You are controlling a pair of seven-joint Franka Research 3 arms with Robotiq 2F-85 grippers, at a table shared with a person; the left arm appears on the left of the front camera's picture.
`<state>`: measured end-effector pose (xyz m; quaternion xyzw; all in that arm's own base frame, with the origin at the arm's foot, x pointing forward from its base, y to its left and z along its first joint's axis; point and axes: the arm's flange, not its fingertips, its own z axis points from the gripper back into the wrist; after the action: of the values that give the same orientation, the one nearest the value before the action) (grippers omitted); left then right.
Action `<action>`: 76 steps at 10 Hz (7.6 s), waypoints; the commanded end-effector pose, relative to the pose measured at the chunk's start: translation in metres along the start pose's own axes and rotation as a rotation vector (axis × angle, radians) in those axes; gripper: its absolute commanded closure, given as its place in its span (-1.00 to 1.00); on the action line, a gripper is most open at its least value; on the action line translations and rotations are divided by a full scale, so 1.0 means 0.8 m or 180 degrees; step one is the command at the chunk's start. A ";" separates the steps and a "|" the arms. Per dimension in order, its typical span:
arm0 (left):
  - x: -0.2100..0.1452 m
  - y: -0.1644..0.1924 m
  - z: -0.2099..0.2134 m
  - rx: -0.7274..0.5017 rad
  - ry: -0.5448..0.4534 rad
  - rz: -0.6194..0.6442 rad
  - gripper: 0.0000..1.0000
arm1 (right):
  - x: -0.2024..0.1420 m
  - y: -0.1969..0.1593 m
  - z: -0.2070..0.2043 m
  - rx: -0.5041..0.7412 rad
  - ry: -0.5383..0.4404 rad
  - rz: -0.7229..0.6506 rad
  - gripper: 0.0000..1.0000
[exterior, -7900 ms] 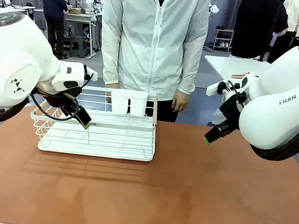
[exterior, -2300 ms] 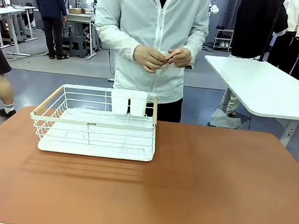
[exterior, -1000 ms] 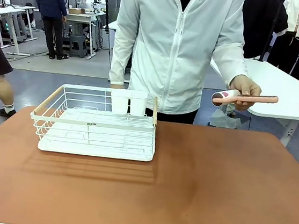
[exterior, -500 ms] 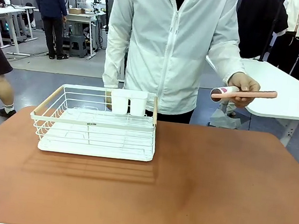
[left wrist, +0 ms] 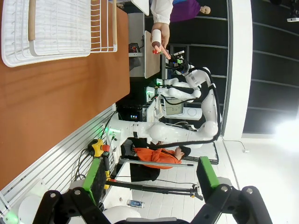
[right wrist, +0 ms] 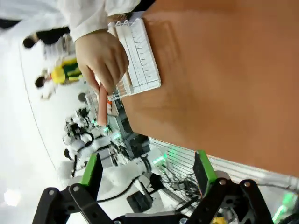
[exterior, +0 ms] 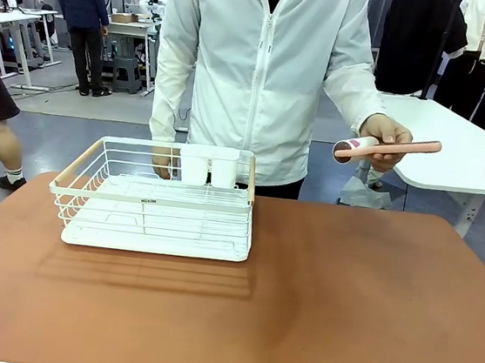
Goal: Clean the table.
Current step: Pick up the Lint Roller when the human hands it over, then clean the table with the Lint Roller when the human lifts the Dish drying rack.
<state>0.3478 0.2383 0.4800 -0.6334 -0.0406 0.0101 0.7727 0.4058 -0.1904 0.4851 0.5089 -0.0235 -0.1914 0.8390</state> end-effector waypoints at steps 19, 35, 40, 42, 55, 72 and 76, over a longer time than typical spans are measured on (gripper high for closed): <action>-0.004 -0.002 0.002 -0.0026 -0.0003 -0.0012 -1.00 | -0.108 0.073 -0.238 0.0238 -0.1364 -0.0670 -1.00; -0.004 -0.002 0.002 -0.0026 -0.0003 -0.0012 -1.00 | -0.079 0.057 -0.241 0.0471 -0.1317 -0.0639 1.00; -0.004 -0.002 0.002 -0.0026 -0.0003 -0.0012 -1.00 | -0.081 0.057 -0.237 0.0383 -0.1298 -0.0702 0.96; -0.004 -0.002 0.002 -0.0026 -0.0003 -0.0012 -1.00 | -0.081 0.057 -0.237 0.0383 -0.1298 -0.0702 0.96; -0.004 -0.002 0.002 -0.0026 -0.0003 -0.0012 -1.00 | -0.081 0.057 -0.237 0.0383 -0.1298 -0.0702 0.96; -0.004 -0.002 0.002 -0.0026 -0.0003 -0.0012 -1.00 | -0.081 0.057 -0.237 0.0383 -0.1298 -0.0702 0.96; -0.004 -0.002 0.002 -0.0026 -0.0003 -0.0012 -1.00 | -0.081 0.057 -0.237 0.0383 -0.1298 -0.0702 0.96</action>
<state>0.3478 0.2380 0.4799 -0.6333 -0.0404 0.0101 0.7728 0.4033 0.0109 0.4423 0.5072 -0.1479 -0.3783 0.7601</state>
